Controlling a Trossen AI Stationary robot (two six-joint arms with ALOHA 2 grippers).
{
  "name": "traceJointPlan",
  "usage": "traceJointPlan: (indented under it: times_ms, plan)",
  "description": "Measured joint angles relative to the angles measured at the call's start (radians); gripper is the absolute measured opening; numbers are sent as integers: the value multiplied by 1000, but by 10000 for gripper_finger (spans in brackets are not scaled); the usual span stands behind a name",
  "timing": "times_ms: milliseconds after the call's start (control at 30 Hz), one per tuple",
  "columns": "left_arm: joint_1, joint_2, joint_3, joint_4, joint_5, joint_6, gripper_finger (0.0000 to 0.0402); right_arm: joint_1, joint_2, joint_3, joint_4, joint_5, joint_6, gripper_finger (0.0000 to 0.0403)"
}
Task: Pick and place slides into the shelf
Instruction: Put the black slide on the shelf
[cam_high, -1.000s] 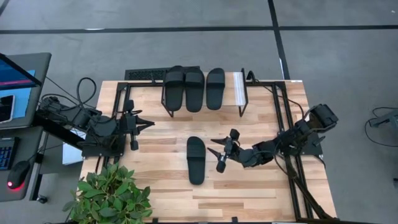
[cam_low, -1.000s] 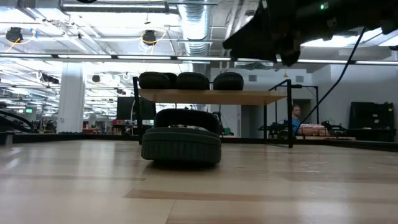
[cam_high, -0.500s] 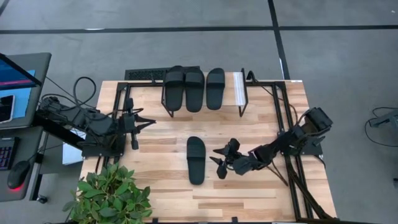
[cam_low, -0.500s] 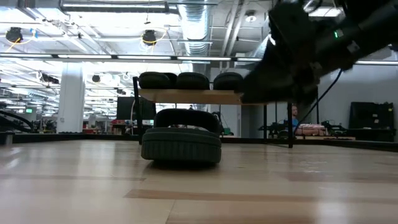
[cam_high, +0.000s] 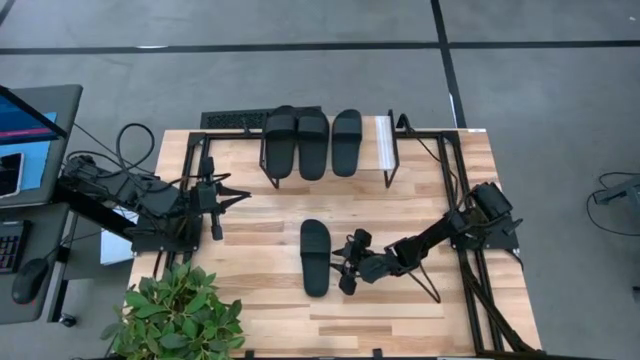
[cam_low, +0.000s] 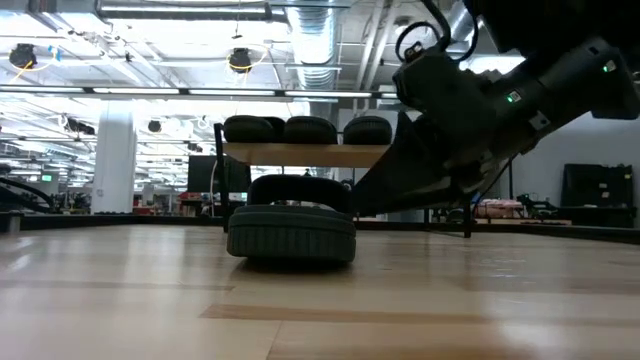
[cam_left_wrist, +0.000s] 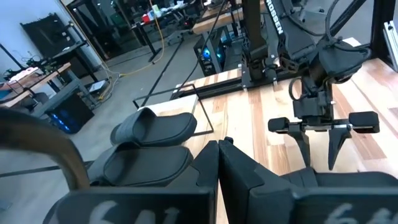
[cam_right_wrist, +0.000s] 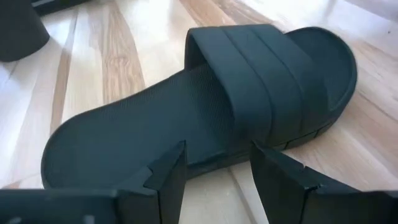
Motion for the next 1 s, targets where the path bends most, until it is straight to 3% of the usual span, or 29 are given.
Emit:
traceJointPlan:
  times_ms: [1000]
  plan:
    - [0,0,0,4,0,8,0,-44,7,8,5,30,21,164]
